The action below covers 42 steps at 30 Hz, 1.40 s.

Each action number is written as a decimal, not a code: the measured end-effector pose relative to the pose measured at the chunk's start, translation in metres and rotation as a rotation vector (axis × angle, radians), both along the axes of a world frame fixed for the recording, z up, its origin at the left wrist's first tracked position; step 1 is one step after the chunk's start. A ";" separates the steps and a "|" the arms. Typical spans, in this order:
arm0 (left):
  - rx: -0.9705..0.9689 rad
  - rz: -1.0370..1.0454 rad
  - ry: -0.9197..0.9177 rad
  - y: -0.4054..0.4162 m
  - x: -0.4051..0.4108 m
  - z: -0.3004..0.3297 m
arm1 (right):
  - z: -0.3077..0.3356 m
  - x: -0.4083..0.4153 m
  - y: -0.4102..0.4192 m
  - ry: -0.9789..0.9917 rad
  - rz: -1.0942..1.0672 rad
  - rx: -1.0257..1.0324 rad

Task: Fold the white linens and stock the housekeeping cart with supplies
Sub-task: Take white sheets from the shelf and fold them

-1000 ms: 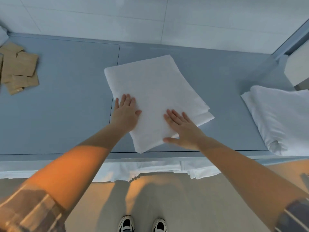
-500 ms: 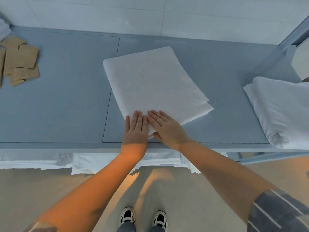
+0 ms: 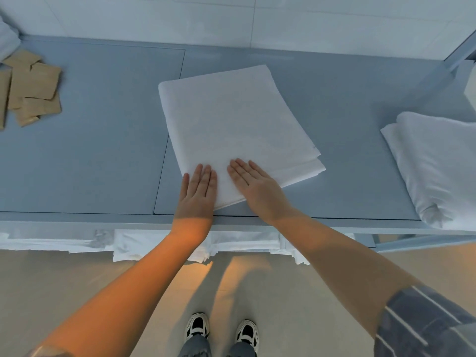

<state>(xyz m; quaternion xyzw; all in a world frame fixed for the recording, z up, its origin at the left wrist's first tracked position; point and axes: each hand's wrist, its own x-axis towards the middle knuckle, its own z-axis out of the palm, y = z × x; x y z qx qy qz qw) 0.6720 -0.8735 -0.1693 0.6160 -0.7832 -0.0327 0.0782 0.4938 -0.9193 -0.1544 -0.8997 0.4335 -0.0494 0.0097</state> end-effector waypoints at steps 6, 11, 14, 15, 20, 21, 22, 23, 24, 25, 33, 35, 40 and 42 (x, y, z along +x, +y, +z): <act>0.056 0.020 -0.080 -0.002 0.003 -0.004 | -0.007 -0.122 -0.037 0.206 -0.307 0.087; 0.065 0.031 -0.099 -0.003 0.002 -0.001 | -0.006 -0.146 -0.019 0.172 -0.500 0.042; 0.066 0.038 -0.087 -0.002 -0.003 0.000 | -0.005 -0.088 0.008 0.018 -0.301 -0.022; 0.067 0.039 -0.093 -0.002 -0.005 0.000 | -0.004 -0.065 0.013 -0.016 -0.219 -0.019; 0.086 0.053 -0.143 0.001 -0.023 0.003 | -0.002 0.000 0.014 0.011 0.034 -0.036; 0.078 0.061 -0.129 0.001 -0.026 0.004 | -0.001 0.001 0.015 0.016 0.045 0.005; 0.074 0.064 -0.116 0.001 -0.027 0.004 | -0.001 0.002 0.015 0.010 0.053 0.047; 0.074 0.065 -0.115 0.001 -0.028 0.004 | -0.001 0.002 0.015 -0.001 0.059 0.067; 0.074 0.066 -0.122 0.000 -0.029 0.005 | -0.001 0.003 0.016 -0.020 0.058 0.072; 0.069 0.066 -0.119 0.000 -0.031 0.005 | -0.001 0.005 0.016 -0.042 0.055 0.066; 0.007 0.044 -0.026 0.001 -0.032 0.002 | -0.006 -0.009 -0.006 0.113 0.067 -0.151; 0.030 0.045 -0.038 0.002 -0.030 0.002 | -0.006 -0.035 -0.017 0.154 0.027 -0.129; 0.098 0.053 -0.044 0.001 -0.051 0.005 | -0.013 -0.099 -0.056 0.329 -0.182 0.015; 0.162 0.045 -0.081 0.006 -0.070 0.010 | -0.010 -0.108 -0.066 0.329 -0.314 0.030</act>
